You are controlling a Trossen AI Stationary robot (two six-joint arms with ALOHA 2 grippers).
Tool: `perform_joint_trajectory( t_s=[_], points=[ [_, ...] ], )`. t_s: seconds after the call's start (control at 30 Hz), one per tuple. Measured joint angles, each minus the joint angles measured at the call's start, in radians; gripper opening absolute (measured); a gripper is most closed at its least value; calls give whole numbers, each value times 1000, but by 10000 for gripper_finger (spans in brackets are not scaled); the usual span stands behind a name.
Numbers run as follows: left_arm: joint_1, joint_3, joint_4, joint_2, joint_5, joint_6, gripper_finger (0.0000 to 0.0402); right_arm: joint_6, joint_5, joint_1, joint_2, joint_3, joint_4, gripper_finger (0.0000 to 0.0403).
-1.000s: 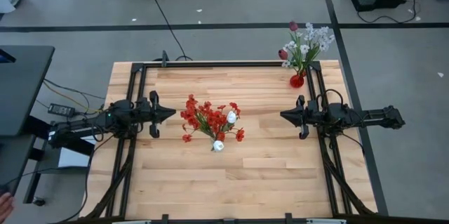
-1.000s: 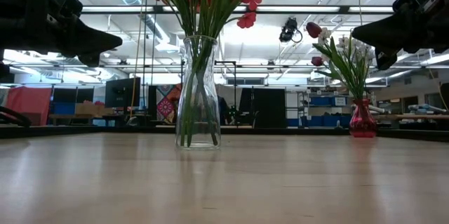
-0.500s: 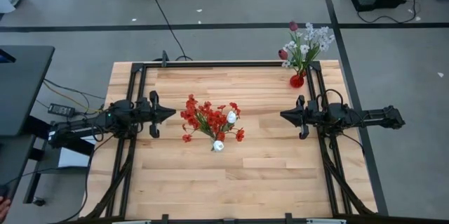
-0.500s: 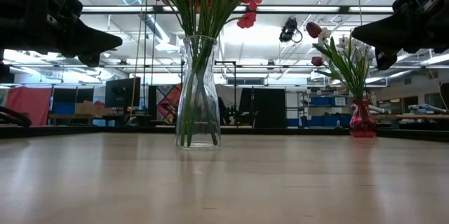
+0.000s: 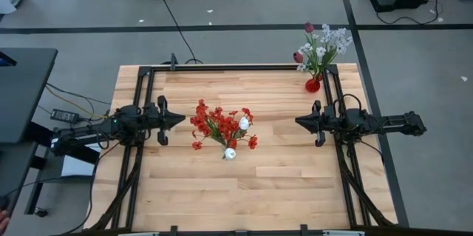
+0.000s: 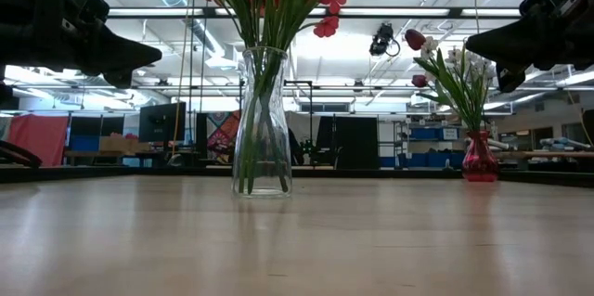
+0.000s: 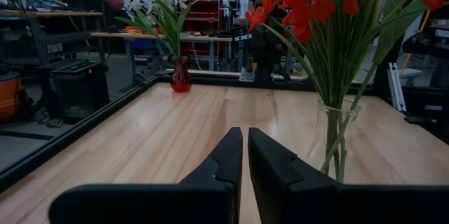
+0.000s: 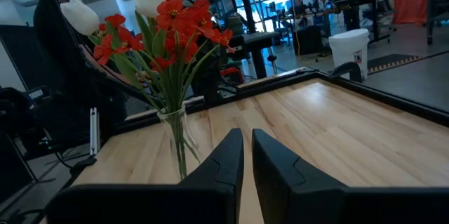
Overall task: Sort flowers into vase by color
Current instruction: Return to Home Position
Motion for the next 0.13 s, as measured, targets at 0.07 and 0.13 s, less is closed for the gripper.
perform_joint_trajectory(
  t_s=[0.07,0.13],
  points=[
    [0,0,0,0,0,0,32,0,0,0,0,0,0,40],
    [0,0,0,0,0,0,32,0,0,0,0,0,0,40]
  ],
)
